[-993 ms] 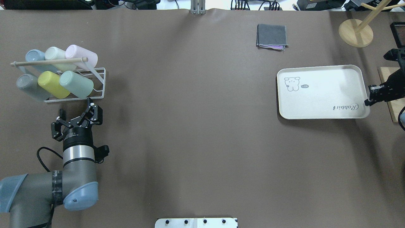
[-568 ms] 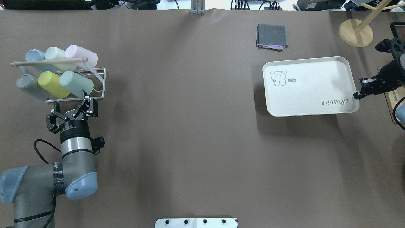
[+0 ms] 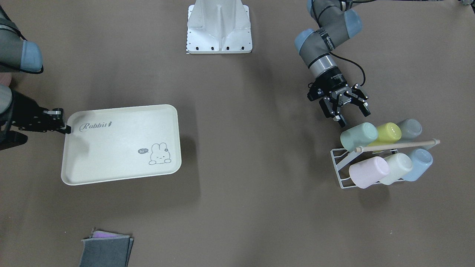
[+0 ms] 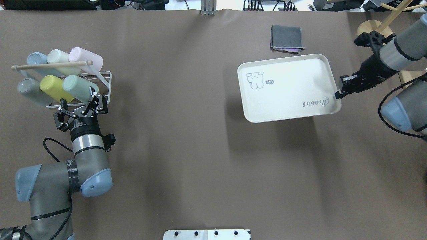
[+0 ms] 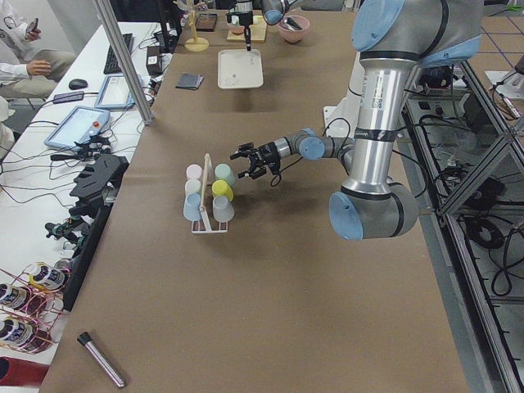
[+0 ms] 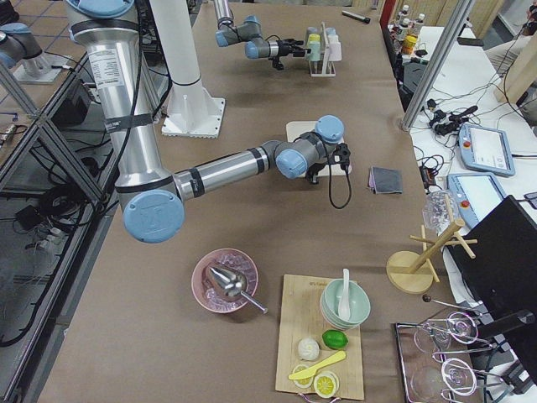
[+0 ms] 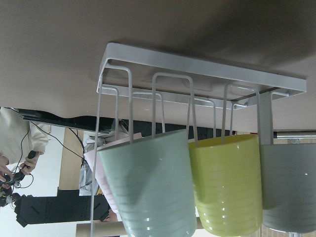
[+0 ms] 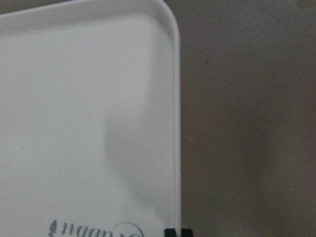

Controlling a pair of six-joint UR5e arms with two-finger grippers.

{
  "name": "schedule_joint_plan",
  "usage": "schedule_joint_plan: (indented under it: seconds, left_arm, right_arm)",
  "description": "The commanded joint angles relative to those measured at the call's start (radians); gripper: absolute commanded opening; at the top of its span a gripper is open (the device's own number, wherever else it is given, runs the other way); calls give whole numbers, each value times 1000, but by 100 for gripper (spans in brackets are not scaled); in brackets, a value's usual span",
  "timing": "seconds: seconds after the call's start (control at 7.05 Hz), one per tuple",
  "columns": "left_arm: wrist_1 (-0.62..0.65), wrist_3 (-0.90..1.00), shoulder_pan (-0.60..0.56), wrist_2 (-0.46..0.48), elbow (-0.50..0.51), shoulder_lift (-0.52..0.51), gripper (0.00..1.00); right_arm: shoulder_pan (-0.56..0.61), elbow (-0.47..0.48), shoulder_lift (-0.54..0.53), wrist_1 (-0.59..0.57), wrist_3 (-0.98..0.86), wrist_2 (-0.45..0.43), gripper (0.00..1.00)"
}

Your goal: Pick up and place green cup on tray

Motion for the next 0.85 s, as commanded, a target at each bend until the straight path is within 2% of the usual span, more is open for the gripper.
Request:
schedule_joint_plan:
  seconds: [0.0,0.28,0.71]
  left_arm:
    - [-3,-17,-20,0,40,-24,98]
    - [-1,-62,-24,1,81,-32,98]
    - [-1,-71,-36,24,121,-58,98]
  right_arm:
    - [-121,-20,127,-2,175,-45,0]
    - [-214,-47,220,0,323,-92,0]
    - [-372,-49,323,11,504,-248,0]
